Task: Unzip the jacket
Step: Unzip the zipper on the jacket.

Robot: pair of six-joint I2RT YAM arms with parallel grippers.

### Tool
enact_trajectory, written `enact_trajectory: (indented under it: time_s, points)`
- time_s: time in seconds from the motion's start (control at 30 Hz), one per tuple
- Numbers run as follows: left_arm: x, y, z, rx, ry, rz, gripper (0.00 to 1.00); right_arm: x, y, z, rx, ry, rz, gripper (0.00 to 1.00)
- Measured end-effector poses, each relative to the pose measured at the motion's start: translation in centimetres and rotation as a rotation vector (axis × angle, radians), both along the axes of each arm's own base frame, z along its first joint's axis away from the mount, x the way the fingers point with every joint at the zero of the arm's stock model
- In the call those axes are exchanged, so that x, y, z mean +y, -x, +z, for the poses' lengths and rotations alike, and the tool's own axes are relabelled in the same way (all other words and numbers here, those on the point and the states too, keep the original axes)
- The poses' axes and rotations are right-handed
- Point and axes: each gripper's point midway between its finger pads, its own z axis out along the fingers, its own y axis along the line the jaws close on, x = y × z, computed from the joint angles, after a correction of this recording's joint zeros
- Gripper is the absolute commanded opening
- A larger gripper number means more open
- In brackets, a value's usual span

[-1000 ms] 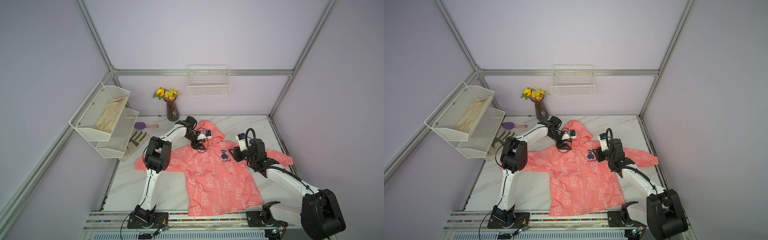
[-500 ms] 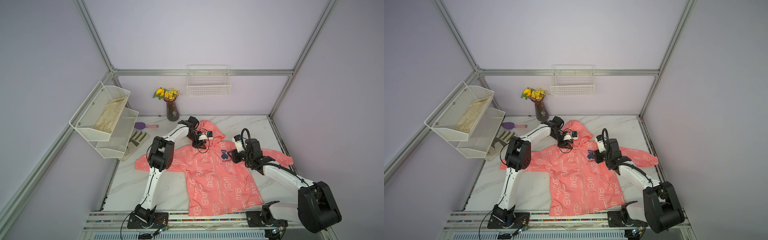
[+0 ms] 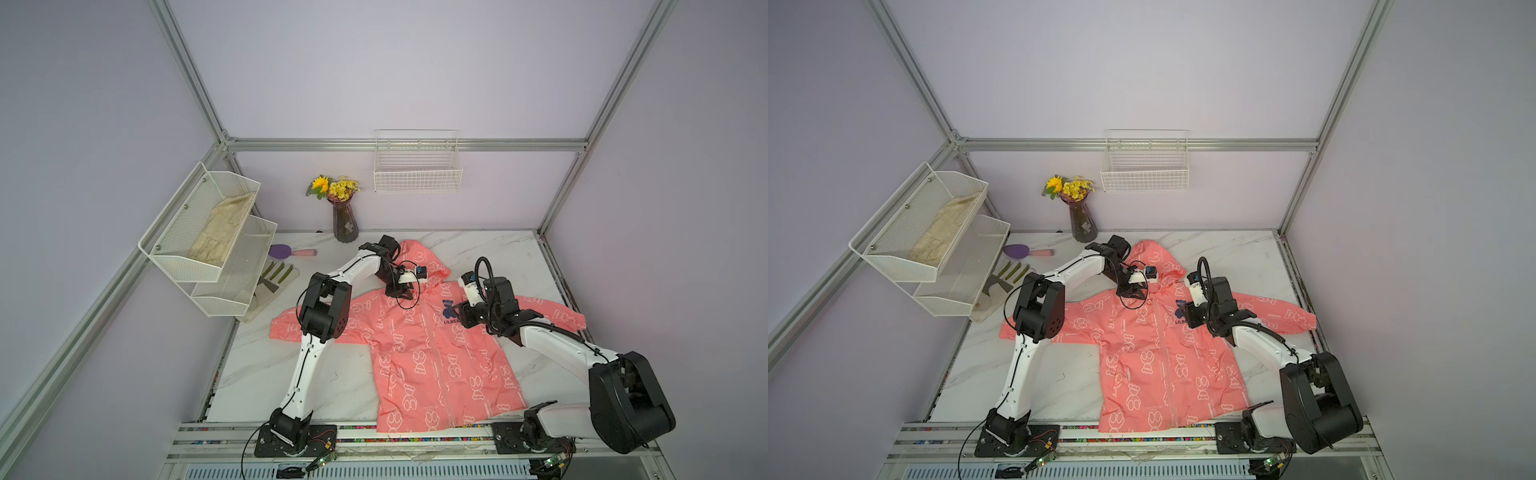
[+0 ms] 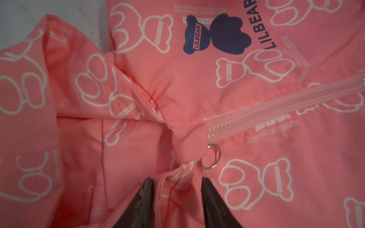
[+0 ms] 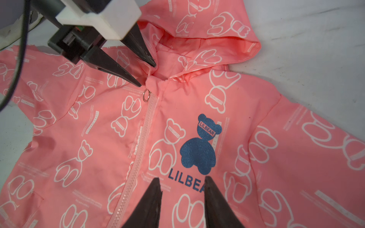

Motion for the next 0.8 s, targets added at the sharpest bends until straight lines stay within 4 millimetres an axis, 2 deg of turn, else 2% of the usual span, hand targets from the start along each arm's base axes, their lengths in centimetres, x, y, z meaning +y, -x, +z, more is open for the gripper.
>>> enact_trajectory:
  time_s: [0.17,0.43,0.57,0.8]
  points:
    - [0.0,-0.2,0.0,-0.005,-0.001,0.005,0.25,0.2,0.3,-0.2,0.011,0.004,0.006,0.38]
    - [-0.2,-0.5,0.2,-0.005,0.012,0.023,0.21,0.9,0.6,0.1,0.022,-0.038,0.027,0.36]
    - [-0.3,-0.3,0.5,-0.007,0.021,0.018,0.14,1.4,0.6,0.3,0.033,-0.073,0.020,0.32]
    - [-0.5,0.0,2.2,-0.021,0.050,0.013,0.04,2.8,0.3,0.2,0.111,-0.157,-0.011,0.27]
